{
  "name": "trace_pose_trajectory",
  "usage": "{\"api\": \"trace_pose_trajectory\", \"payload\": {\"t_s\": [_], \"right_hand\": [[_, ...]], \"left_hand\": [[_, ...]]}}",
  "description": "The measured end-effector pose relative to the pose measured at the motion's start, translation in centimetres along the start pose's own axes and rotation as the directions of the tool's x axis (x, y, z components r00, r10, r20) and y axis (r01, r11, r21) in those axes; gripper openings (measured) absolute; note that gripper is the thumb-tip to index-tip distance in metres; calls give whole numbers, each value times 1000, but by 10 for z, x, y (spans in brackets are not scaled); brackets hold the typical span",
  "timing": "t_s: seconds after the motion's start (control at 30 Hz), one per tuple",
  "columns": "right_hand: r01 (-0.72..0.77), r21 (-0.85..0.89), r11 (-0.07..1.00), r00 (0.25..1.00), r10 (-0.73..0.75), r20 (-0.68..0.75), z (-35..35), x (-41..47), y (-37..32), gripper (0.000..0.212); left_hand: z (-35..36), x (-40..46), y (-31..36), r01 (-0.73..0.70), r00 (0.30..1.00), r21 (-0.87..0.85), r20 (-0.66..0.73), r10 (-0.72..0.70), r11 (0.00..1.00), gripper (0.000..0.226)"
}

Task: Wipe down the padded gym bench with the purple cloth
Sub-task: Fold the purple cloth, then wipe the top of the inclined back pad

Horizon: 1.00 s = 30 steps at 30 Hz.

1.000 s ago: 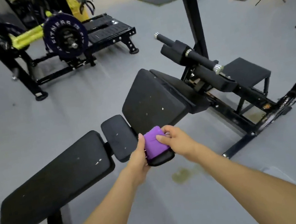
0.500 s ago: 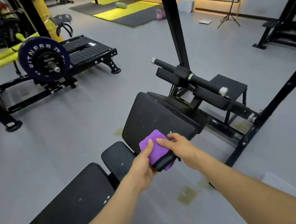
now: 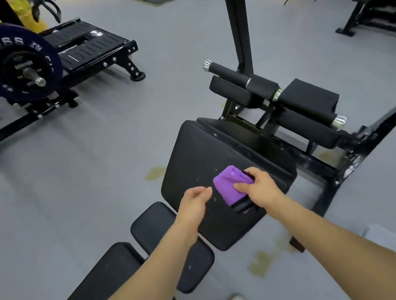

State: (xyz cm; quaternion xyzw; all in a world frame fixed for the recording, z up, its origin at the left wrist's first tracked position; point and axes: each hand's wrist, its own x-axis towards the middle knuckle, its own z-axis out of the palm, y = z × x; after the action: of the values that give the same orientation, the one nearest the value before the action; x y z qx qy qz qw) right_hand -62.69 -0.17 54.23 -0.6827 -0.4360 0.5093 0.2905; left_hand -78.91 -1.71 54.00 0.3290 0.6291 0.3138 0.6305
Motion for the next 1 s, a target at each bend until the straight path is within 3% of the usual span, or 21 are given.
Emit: {"api": "trace_pose_trajectory", "payload": {"t_s": [0.1, 0.17, 0.37, 0.47, 0.6, 0.7, 0.77, 0.87, 1.0], "right_hand": [[99, -266, 959, 994, -110, -26, 8, 51, 2, 13], [203, -475, 856, 971, -239, -15, 16, 83, 3, 15], [379, -854, 356, 814, -568, 124, 42, 154, 2, 31], [375, -918, 128, 700, -689, 189, 50, 179, 17, 50], [290, -957, 1, 724, -655, 218, 58, 185, 64, 71], [254, -962, -103, 729, -633, 261, 57, 180, 97, 71], [263, -950, -170, 674, -672, 307, 49, 181, 105, 61], [281, -930, -237, 597, -715, 363, 41, 186, 103, 55], [271, -937, -219, 598, -725, 342, 50, 206, 78, 61]], "left_hand": [[-18, 44, 0, -28, 995, 210, -86, 48, 977, 28], [-30, 76, -3, -55, 990, 311, -107, 93, 949, 33], [-47, 160, -31, -86, 980, 505, -114, 165, 859, 38], [-51, 191, -43, -152, 971, 575, -66, 230, 804, 39], [-59, 214, -66, -240, 952, 681, 25, 305, 692, 48], [-66, 227, -80, -299, 925, 744, 73, 373, 597, 57], [-68, 239, -82, -334, 896, 757, 70, 439, 562, 62], [-68, 259, -80, -404, 839, 753, 79, 538, 519, 68], [-69, 282, -76, -418, 836, 804, 157, 527, 423, 73]]}}
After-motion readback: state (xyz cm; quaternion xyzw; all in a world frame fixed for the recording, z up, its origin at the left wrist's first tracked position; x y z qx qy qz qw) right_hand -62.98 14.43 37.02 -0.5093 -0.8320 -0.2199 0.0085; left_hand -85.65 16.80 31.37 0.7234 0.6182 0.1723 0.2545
